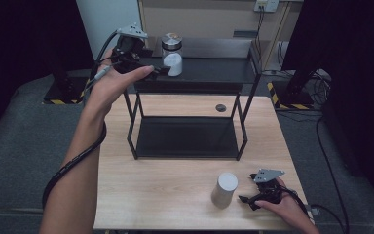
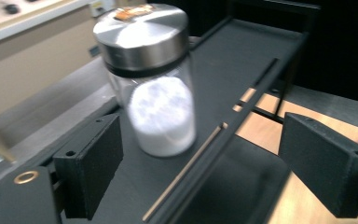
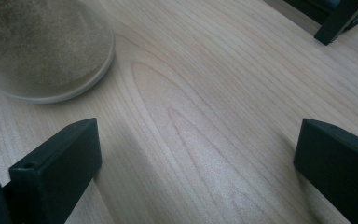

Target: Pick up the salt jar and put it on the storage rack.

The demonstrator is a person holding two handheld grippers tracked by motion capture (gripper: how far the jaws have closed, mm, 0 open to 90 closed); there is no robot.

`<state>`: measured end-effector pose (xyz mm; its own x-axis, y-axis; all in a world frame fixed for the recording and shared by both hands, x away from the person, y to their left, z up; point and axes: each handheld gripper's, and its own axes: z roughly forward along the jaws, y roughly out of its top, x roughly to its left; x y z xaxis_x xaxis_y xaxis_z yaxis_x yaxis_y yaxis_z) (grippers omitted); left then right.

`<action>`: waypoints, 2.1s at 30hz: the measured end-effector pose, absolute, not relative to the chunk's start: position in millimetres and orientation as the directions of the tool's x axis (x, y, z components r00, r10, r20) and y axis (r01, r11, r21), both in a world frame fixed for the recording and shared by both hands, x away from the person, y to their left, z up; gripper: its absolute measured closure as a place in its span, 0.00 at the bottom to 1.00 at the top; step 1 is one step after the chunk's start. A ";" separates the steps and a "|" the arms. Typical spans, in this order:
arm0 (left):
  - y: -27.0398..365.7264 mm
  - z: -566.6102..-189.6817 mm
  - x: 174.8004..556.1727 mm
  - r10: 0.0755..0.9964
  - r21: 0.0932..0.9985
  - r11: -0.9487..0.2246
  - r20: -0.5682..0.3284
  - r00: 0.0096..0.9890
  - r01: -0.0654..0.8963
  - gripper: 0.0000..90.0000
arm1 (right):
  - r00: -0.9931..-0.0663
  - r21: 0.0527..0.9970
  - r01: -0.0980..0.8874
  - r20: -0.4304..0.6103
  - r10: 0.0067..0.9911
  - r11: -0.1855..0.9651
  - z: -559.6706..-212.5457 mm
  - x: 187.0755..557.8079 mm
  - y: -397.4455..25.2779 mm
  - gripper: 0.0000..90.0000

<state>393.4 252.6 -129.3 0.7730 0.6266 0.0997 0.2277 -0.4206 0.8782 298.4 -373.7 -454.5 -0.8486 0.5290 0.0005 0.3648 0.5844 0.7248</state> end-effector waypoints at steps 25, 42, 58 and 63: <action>247.4 -164.8 390.8 0.392 0.842 -0.531 0.142 0.909 0.097 0.13 | -0.849 0.726 0.364 0.000 0.529 0.584 -454.8 298.3 -373.8 0.02; 230.3 -251.4 355.4 0.267 0.786 -0.617 0.156 0.951 0.044 0.10 | -0.848 0.724 0.366 0.001 0.530 0.584 -454.6 298.3 -373.6 0.02; 223.0 -350.9 331.9 0.256 0.768 -0.632 0.082 0.963 0.103 0.09 | -0.848 0.725 0.365 0.001 0.529 0.584 -454.6 298.3 -373.6 0.02; 223.9 -382.4 326.5 0.277 0.757 -0.638 0.060 0.959 0.137 0.09 | -0.848 0.725 0.366 0.001 0.530 0.584 -454.6 298.2 -373.6 0.02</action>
<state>326.5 223.9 -382.4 0.9589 0.2772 0.0599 0.1372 -0.6383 0.7575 298.2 -373.6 -454.6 -0.8483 0.5296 0.0010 0.3656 0.5843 0.7245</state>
